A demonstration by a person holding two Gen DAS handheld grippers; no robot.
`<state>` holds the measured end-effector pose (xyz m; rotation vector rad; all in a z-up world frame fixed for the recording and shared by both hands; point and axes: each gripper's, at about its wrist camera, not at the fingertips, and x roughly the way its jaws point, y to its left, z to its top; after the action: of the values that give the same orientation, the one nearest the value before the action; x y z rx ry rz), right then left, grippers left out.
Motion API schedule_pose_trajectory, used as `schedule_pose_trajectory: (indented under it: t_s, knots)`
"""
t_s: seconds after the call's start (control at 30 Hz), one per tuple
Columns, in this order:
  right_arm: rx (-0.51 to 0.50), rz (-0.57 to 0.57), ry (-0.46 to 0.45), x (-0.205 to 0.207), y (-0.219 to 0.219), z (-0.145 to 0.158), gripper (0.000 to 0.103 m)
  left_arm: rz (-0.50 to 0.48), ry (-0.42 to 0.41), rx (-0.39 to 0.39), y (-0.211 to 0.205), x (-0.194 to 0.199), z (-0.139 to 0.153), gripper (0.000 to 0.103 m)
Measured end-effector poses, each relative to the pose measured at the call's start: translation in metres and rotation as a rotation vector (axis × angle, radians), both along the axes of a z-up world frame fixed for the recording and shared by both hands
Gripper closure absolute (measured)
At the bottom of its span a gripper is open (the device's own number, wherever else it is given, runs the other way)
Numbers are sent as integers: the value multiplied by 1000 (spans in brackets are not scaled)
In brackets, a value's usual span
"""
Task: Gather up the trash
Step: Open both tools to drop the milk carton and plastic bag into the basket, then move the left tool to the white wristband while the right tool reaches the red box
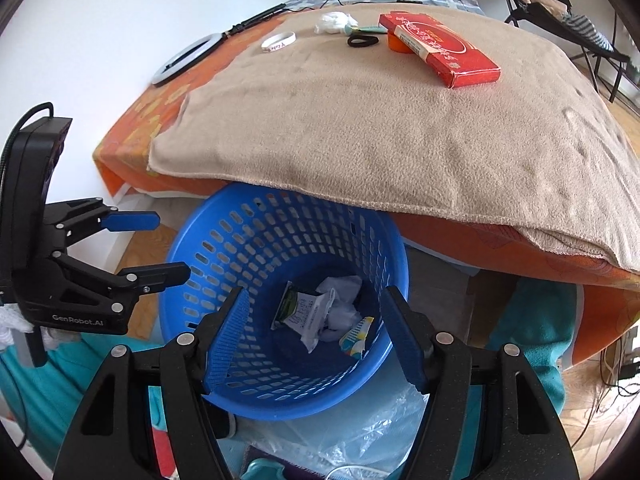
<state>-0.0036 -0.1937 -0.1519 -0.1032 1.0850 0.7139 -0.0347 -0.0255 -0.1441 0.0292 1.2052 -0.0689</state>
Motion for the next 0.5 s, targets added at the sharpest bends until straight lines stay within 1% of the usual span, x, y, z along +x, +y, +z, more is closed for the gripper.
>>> schedule_pose_trajectory:
  t_s: [0.2,0.4,0.5]
  knots:
    - [-2,-11,-20,7,-2,7,35,17,-35,-4,1,8,14,25]
    - [-24,-29,-93,21,-6,23,35,45,-81,-22,8,24,33,24]
    - [-24,-42,-118,34,-10,32,35,53,-113,-12,13,38,46,25]
